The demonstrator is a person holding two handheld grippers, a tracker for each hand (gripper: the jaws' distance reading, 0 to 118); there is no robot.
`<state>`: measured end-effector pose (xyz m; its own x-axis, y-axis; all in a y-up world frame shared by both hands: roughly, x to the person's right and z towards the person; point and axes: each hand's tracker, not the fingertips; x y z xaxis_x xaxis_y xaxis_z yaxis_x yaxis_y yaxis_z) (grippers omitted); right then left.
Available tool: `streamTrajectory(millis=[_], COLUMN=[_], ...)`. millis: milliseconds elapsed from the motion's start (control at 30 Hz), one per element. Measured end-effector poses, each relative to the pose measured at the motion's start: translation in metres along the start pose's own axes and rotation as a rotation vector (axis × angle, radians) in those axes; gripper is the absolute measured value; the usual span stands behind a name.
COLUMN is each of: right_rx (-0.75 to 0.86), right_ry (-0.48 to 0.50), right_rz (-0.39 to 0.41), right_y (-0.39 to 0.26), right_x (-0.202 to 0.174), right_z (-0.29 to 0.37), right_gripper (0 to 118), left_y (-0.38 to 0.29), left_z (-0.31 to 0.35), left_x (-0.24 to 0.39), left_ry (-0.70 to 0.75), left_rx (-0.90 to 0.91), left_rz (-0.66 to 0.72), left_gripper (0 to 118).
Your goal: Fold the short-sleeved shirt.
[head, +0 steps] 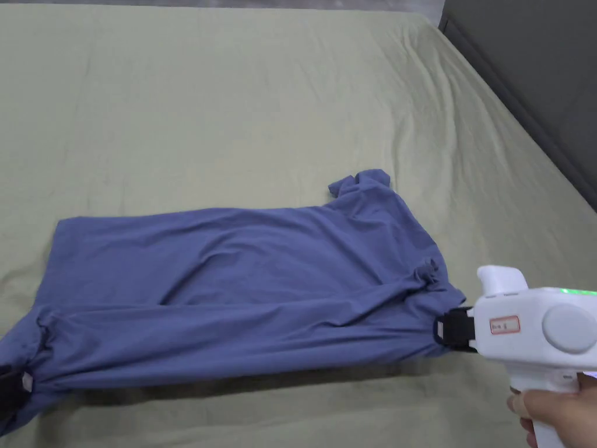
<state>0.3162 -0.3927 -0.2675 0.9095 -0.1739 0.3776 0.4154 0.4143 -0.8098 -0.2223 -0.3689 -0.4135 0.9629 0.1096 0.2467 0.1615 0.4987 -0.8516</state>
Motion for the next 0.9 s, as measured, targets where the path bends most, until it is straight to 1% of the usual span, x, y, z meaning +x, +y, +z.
streamTrajectory(millis=[67,133,333,500,533,567,600,633,667,700,733,767,833,900], right_rx=[-0.017,-0.046,-0.063,-0.076,-0.076,-0.076,-0.093,-0.088,-0.038,0.056,0.180,0.220,0.247,0.292], right_ry=[-0.015,-0.025,-0.062,-0.067,-0.065,-0.067,-0.116,-0.114,-0.136,-0.107,-0.089,-0.110,-0.129,-0.148], right_rz=[-0.015,-0.032,-0.002,0.020,0.017,0.013,0.025,0.048,0.079,0.089,0.100,0.102,0.113,0.108], right_y=[-0.013,-0.021,-0.022,-0.020,-0.020,-0.018,-0.014,-0.010,-0.009,-0.009,-0.009,-0.007,-0.005,-0.002], right_x=[0.004,0.003,0.000,-0.001,-0.001,-0.002,-0.007,-0.010,-0.015,-0.019,-0.026,-0.031,-0.039,-0.048], right_z=[-0.010,-0.023,-0.045,-0.050,-0.048,-0.043,-0.034,-0.024,-0.010,0.007,0.026,0.038,0.047,0.053], right_gripper=[14,14,14,14,23,42,77,118,118,116,118,118,118,118], left_y=[-0.011,-0.020,-0.028,-0.023,-0.022,-0.021,-0.017,-0.015,-0.013,-0.011,-0.009,-0.008,-0.007,-0.008], left_z=[-0.008,-0.022,-0.046,-0.048,-0.047,-0.043,-0.035,-0.024,-0.010,0.003,0.013,0.029,0.033,0.031], left_x=[-0.001,-0.001,-0.007,0.000,0.000,-0.001,-0.001,0.000,0.002,0.003,0.007,0.012,0.018,0.027], left_ry=[0.023,0.032,0.033,0.054,0.055,0.053,0.037,0.017,0.003,0.003,0.009,-0.028,0.031,0.021], left_rx=[-0.027,-0.084,-0.106,-0.121,-0.123,-0.126,-0.126,-0.108,-0.055,0.008,0.053,0.155,0.178,0.154], left_rz=[-0.033,-0.021,0.056,0.028,0.029,0.031,0.036,0.050,0.062,0.059,0.049,0.039,0.024,0.021], left_gripper=[2,2,2,2,2,2,6,29,74,117,118,118,118,118])
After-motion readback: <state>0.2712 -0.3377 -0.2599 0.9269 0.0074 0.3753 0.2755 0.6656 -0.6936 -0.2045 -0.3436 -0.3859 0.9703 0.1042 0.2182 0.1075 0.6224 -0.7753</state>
